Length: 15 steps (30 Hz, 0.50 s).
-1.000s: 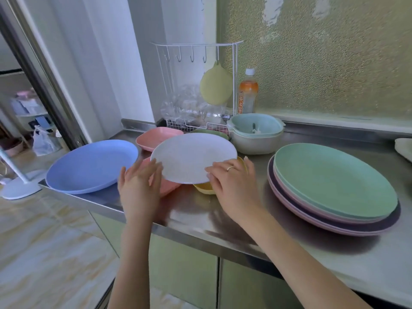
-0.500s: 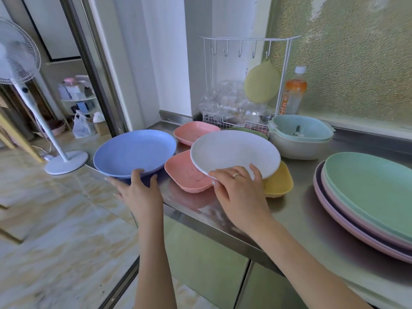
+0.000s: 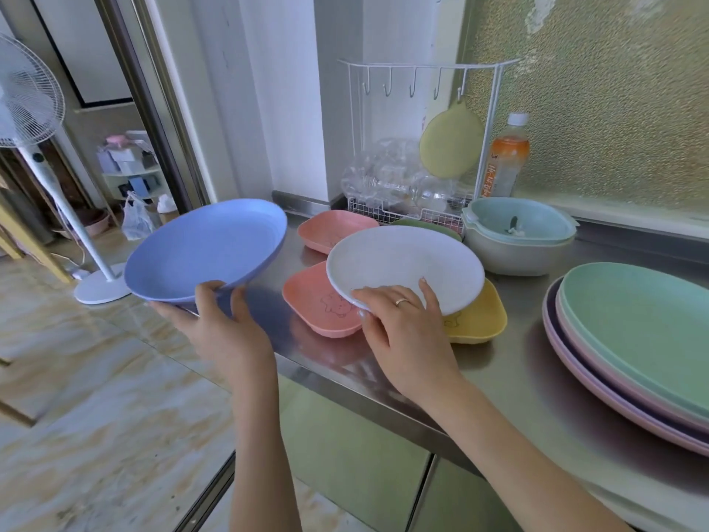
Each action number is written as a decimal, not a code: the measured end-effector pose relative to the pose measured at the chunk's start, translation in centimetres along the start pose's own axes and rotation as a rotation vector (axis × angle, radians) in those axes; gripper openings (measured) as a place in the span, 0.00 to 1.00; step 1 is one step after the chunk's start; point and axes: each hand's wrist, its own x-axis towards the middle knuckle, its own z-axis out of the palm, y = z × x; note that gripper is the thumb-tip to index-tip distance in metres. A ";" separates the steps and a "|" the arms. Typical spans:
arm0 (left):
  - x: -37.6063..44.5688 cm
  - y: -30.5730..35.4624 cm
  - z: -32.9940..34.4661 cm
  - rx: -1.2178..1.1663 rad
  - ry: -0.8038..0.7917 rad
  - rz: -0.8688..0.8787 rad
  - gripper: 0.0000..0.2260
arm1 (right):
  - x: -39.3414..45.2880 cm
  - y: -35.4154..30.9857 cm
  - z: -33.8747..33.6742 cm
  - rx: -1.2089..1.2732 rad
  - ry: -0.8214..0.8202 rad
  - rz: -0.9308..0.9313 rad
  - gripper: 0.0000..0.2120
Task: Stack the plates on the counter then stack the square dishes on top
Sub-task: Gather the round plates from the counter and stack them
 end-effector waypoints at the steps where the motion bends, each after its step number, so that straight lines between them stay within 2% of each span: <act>1: -0.1 0.3 0.0 -0.022 -0.018 0.064 0.06 | 0.1 0.0 -0.1 0.054 0.007 0.009 0.17; 4: -1.4 1.7 0.4 -0.085 -0.161 0.174 0.06 | 0.3 0.2 -0.8 0.406 0.068 0.133 0.20; 7: -3.6 3.9 1.1 -0.164 -0.354 0.246 0.05 | 0.8 0.9 -2.8 0.667 0.258 0.277 0.22; 10: -6.5 6.4 2.0 -0.324 -0.536 0.399 0.05 | 1.0 2.8 -6.4 0.713 0.454 0.392 0.21; 13: -9.7 8.6 3.0 -0.415 -0.703 0.439 0.06 | 0.3 5.7 -10.0 0.667 0.623 0.569 0.21; 15: -12.0 9.8 3.9 -0.457 -0.810 0.452 0.06 | -1.0 7.8 -12.0 0.593 0.706 0.701 0.25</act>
